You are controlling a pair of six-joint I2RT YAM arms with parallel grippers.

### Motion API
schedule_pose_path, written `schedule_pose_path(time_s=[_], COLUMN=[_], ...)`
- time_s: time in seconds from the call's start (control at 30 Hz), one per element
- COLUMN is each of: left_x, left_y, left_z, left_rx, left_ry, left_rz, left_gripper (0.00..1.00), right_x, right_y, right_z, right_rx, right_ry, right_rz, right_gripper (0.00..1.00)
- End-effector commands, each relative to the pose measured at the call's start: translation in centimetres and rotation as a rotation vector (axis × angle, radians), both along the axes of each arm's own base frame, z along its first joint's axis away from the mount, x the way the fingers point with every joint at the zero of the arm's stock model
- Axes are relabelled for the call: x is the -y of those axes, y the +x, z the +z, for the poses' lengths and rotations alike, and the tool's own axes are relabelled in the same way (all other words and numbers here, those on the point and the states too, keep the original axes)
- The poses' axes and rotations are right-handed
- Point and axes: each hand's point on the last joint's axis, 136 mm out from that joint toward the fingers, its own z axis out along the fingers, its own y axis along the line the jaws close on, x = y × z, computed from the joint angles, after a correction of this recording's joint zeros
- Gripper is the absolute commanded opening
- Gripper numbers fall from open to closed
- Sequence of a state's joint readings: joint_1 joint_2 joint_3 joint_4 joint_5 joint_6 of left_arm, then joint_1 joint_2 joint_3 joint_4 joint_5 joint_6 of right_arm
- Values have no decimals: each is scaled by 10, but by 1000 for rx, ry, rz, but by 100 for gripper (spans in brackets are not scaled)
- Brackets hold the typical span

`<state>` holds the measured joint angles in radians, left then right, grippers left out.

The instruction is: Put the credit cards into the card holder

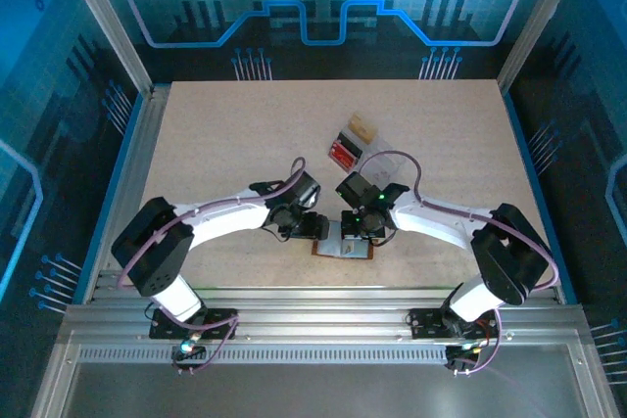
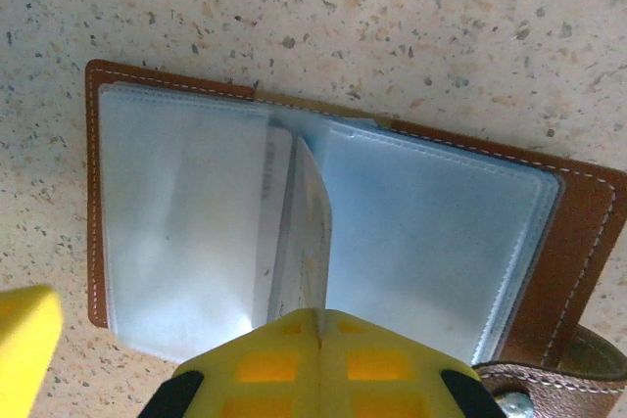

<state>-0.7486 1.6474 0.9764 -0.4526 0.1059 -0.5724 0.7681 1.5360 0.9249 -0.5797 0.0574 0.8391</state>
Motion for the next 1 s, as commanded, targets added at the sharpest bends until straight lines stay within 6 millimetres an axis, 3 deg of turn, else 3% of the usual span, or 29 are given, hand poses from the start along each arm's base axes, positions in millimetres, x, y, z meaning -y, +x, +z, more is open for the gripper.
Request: schedule_pose_path(time_s=[0.0,0.27,0.47,0.7,0.8,0.97], left_x=[-5,-5,-11,-13,-11,-1], left_y=[4,8,4,-2,-3,2], left_z=[-11,-32,-44,-51,-44,-14], left_rx=[4,-17,-36,-57,-57,-24], left_ry=[92,148,173,172,149,67], left_rz=[-3,5,11,25,32,62], left_gripper=[61,57,53,51,48,40], right_x=[15,14,26,26,27,29], right_y=[2,6,5,15,18,14], right_z=[-3,17,14,19,22,13], right_rx=[16,75,72,98,106,75], right_ry=[-46,19,80,184,209,200], right_rz=[-26,-10,-27,-30,-37,-48], right_gripper=[0,0,0,0,0,0])
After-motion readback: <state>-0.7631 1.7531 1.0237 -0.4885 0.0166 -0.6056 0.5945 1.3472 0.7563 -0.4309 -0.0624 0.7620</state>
